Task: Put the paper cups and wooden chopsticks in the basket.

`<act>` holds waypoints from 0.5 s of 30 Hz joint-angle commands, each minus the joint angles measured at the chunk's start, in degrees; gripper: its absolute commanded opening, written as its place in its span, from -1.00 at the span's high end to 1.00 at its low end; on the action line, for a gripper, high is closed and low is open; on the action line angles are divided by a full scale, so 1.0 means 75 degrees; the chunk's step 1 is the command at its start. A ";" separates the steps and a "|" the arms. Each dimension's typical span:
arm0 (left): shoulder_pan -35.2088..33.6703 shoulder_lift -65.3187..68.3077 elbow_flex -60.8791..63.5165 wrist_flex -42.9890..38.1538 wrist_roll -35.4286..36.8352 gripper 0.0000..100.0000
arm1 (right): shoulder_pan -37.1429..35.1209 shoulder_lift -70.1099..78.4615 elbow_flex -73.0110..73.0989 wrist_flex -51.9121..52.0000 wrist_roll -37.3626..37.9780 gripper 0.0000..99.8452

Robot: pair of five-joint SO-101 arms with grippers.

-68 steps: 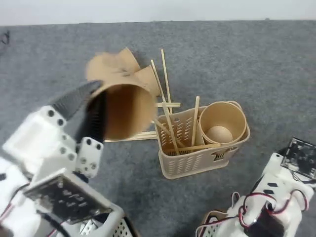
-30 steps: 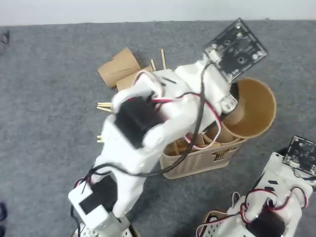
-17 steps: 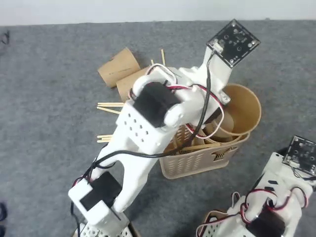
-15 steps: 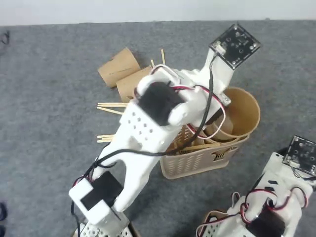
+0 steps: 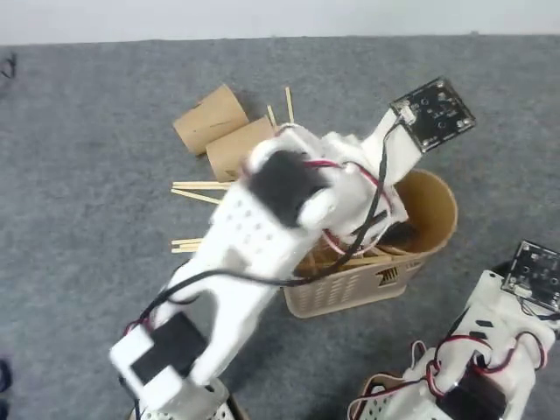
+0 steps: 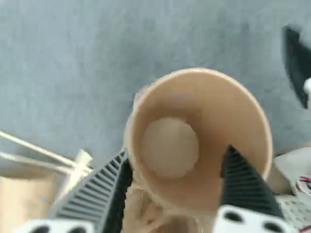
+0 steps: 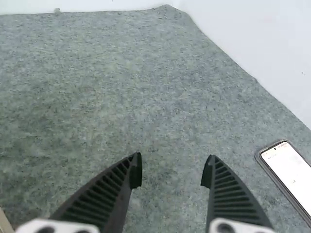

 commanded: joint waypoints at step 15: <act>-0.4384 -0.1805 -0.1659 -0.0445 -0.0270 0.46 | -0.0463 -0.0018 -0.0211 -0.0451 0.0000 0.58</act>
